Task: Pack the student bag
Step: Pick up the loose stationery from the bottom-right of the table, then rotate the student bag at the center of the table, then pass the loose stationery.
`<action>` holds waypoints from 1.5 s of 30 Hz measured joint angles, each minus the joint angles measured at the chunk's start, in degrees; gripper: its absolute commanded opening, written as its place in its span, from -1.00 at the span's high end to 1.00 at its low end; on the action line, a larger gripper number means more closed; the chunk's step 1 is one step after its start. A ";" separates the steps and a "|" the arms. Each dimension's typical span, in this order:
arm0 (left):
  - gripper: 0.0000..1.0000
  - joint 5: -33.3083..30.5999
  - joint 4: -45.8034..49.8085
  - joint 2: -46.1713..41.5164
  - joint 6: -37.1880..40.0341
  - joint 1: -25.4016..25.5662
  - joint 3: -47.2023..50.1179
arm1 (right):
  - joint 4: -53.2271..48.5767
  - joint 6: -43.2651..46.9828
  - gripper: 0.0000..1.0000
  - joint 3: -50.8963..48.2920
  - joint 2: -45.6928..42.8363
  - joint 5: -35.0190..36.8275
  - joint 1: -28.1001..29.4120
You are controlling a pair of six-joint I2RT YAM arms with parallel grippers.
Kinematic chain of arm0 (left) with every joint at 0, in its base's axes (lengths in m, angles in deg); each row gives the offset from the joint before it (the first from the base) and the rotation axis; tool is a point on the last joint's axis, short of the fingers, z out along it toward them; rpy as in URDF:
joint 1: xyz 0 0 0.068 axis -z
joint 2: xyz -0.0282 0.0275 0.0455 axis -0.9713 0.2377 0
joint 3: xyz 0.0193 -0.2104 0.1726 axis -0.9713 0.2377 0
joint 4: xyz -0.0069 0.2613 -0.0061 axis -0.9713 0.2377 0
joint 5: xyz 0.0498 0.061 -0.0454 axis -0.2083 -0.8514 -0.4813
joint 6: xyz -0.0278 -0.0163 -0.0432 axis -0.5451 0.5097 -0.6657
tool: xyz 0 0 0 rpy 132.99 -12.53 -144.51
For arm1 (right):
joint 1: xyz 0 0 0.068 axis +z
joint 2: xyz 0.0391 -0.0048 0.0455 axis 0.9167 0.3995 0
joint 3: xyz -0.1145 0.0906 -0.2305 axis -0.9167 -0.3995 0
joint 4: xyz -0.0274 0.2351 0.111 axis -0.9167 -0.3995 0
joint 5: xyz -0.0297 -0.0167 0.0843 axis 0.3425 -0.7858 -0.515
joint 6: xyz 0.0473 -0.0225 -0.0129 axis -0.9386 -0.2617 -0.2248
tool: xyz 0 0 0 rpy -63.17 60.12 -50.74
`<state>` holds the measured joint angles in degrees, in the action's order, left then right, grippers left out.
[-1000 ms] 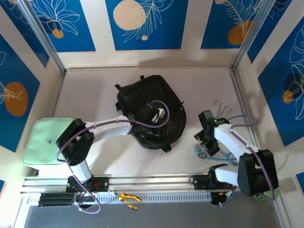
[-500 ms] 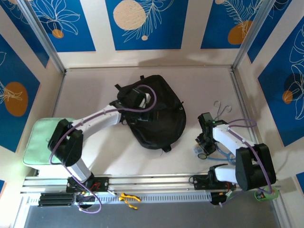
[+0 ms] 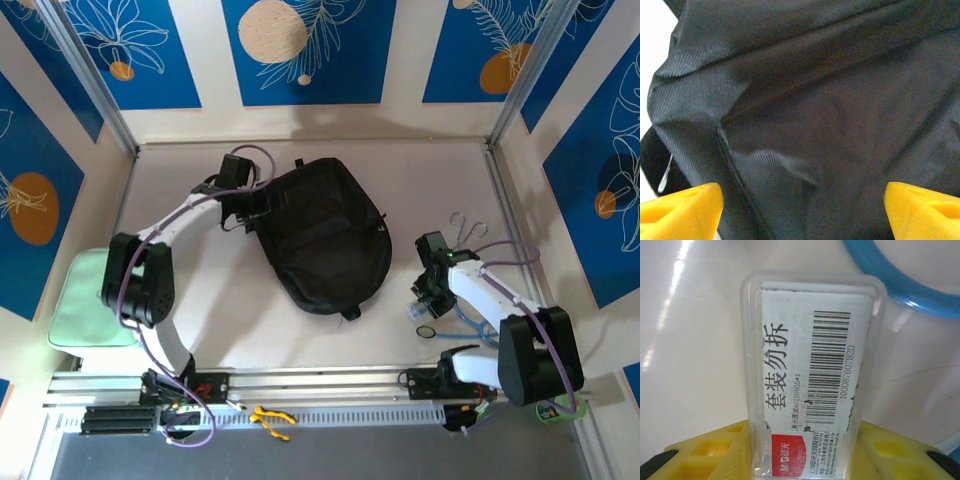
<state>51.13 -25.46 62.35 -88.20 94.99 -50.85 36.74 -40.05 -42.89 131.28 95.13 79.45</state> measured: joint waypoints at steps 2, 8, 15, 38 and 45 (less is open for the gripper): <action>-0.56 1.09 0.48 3.34 0.22 -0.26 -2.89 | 0.00 0.52 0.11 1.20 -0.94 0.55 0.61; -0.32 0.57 3.21 9.64 1.66 -0.24 -8.15 | 0.09 2.64 0.11 4.55 -1.73 1.36 2.99; -0.30 -4.46 -0.24 4.09 0.00 -0.24 3.17 | 3.48 10.88 0.12 8.96 -1.68 0.02 5.79; -0.41 6.45 -5.07 -20.46 -6.60 4.72 13.64 | 29.22 42.40 0.17 20.83 13.53 -29.00 15.39; -0.37 15.96 -14.71 -14.25 -11.15 9.55 11.93 | 32.89 45.72 0.17 23.04 16.94 -32.20 17.97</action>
<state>67.09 -40.17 48.10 -99.35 104.55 -38.92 69.63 5.68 -19.85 148.22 62.94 97.41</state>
